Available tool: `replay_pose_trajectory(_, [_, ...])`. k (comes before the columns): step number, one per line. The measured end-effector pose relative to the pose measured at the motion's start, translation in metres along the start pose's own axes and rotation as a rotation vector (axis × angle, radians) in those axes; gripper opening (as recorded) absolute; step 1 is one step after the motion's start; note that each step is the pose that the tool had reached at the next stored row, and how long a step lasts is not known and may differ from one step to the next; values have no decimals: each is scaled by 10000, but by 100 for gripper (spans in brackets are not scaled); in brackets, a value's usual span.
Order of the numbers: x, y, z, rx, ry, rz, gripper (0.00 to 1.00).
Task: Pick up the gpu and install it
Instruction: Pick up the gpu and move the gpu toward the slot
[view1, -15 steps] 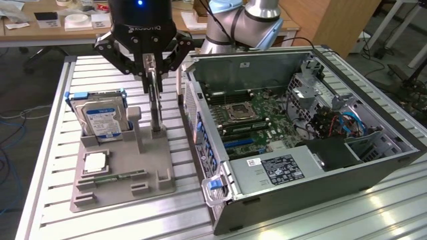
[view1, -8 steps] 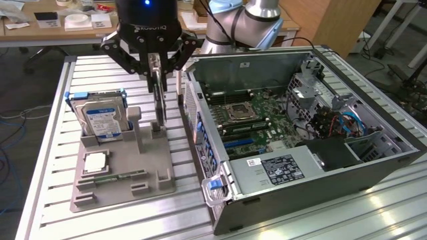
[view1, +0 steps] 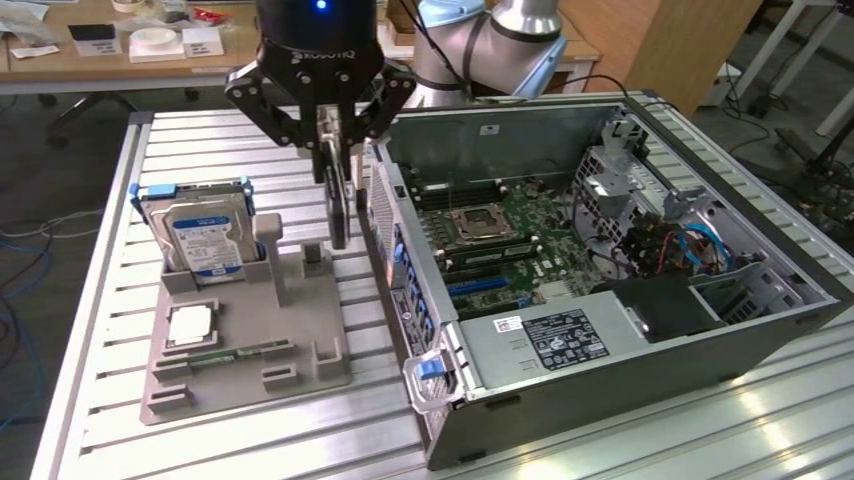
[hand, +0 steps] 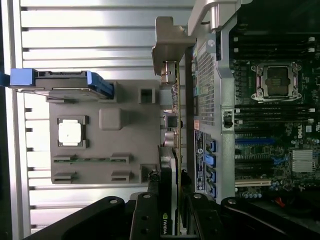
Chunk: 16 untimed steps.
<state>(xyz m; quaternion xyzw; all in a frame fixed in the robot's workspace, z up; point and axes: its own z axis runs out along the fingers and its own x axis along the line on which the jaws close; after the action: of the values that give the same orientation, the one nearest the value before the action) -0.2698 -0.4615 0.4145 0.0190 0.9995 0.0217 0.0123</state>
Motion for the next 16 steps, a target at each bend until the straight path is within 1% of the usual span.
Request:
replay_pose_trajectory(4, [-94,3,2,-6,1,-1,27])
replay_pose_trajectory(7, [-161,6,3,-29,2,1,27])
replay_pose_trajectory(8, [-320,12,7,-52,4,1,27])
replay_pose_trajectory(10, [-600,24,15,-73,4,2,27])
replay_pose_trajectory(16, [-754,29,18,-76,4,3,27])
